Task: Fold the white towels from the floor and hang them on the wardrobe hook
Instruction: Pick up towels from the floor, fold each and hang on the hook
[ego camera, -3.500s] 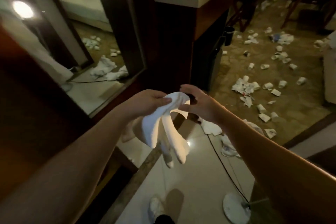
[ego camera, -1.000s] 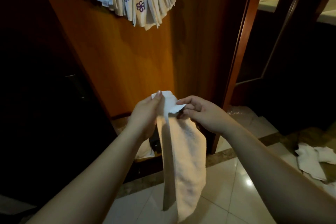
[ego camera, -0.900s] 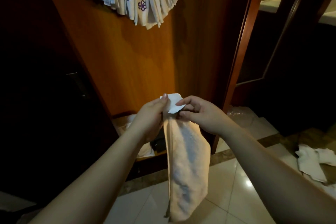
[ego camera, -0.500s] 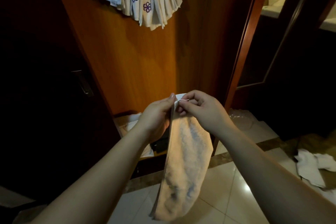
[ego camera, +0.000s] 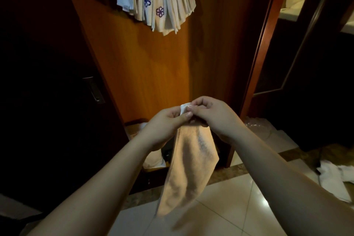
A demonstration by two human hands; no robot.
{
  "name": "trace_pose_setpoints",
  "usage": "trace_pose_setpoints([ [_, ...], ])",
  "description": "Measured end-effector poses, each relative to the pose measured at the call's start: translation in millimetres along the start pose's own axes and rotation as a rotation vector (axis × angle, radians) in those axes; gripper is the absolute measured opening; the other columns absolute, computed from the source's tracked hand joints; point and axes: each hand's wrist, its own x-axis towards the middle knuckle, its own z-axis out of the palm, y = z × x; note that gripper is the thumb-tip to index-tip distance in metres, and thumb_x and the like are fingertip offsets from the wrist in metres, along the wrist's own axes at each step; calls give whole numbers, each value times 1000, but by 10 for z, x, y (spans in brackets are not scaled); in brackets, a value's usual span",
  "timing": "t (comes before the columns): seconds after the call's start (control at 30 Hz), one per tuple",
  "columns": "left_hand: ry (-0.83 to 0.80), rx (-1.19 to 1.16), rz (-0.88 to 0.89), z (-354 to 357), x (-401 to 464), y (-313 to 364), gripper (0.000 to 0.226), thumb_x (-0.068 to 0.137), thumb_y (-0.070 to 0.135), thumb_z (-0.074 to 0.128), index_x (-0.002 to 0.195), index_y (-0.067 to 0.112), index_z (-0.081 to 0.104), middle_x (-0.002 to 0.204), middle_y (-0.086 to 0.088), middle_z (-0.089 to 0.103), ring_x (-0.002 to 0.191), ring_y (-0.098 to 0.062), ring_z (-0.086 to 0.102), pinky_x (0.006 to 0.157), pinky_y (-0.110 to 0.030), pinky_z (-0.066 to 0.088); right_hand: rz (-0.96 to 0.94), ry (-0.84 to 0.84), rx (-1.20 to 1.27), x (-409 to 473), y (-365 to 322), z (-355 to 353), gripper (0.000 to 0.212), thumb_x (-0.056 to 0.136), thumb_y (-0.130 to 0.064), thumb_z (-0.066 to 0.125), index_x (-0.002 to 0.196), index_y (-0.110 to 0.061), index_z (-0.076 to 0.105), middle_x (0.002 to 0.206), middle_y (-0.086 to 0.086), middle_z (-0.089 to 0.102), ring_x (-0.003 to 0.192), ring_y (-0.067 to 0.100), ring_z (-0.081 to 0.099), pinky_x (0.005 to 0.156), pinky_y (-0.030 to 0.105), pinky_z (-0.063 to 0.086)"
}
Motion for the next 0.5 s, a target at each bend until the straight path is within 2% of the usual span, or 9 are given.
trace_pose_setpoints([
  [0.07, 35, 35, -7, -16, -6, 4, 27, 94, 40, 61, 107, 22, 76, 109, -5, 75, 106, -18, 70, 89, -31, 53, 34, -38, 68, 17, 9, -3, 9, 91, -39, 70, 91, -30, 73, 86, 1, 77, 79, 12, 73, 69, 26, 54],
  [0.13, 67, 80, -8, -20, -19, 16, 31, 92, 46, 61, 103, 23, 78, 107, -4, 76, 104, -18, 71, 93, -37, 52, 59, -76, 151, 25, 11, -4, 11, 93, -34, 69, 95, -24, 73, 85, 3, 76, 73, 10, 70, 65, 21, 51],
  [0.2, 95, 110, -7, -24, -35, 17, 33, 90, 51, 61, 100, 26, 79, 104, -2, 77, 100, -15, 71, 89, -34, 51, 96, -108, 273, 27, 11, 6, 13, 96, -28, 67, 99, -16, 72, 82, 3, 74, 64, 5, 65, 57, 15, 48],
  [0.27, 111, 109, -4, -26, -52, 10, 35, 89, 54, 62, 98, 25, 79, 101, -2, 77, 97, -15, 72, 83, -28, 51, 116, -126, 315, 20, 8, 20, 14, 97, -25, 66, 101, -13, 71, 80, 2, 73, 63, 4, 64, 55, 14, 48],
  [0.37, 145, 115, -5, -39, -67, -9, 35, 91, 53, 62, 100, 23, 79, 101, -1, 77, 95, -14, 72, 77, -25, 54, 83, -146, 162, 28, -18, -1, 15, 99, -27, 62, 104, -15, 69, 76, -3, 72, 62, 5, 62, 56, 16, 48],
  [0.43, 172, 96, -13, -74, -76, -14, 35, 92, 50, 62, 104, 22, 79, 103, -2, 76, 97, -18, 72, 83, -33, 55, 65, -216, -32, 50, -44, -93, 14, 100, -33, 60, 106, -23, 66, 69, -6, 68, 57, 4, 57, 53, 16, 44],
  [0.5, 189, 75, -18, -121, -86, -2, 35, 91, 48, 63, 105, 20, 78, 104, -4, 77, 98, -21, 73, 85, -38, 56, 87, -356, -287, 82, -43, -232, 13, 97, -40, 62, 107, -32, 63, 65, -7, 66, 54, 3, 56, 51, 16, 43],
])
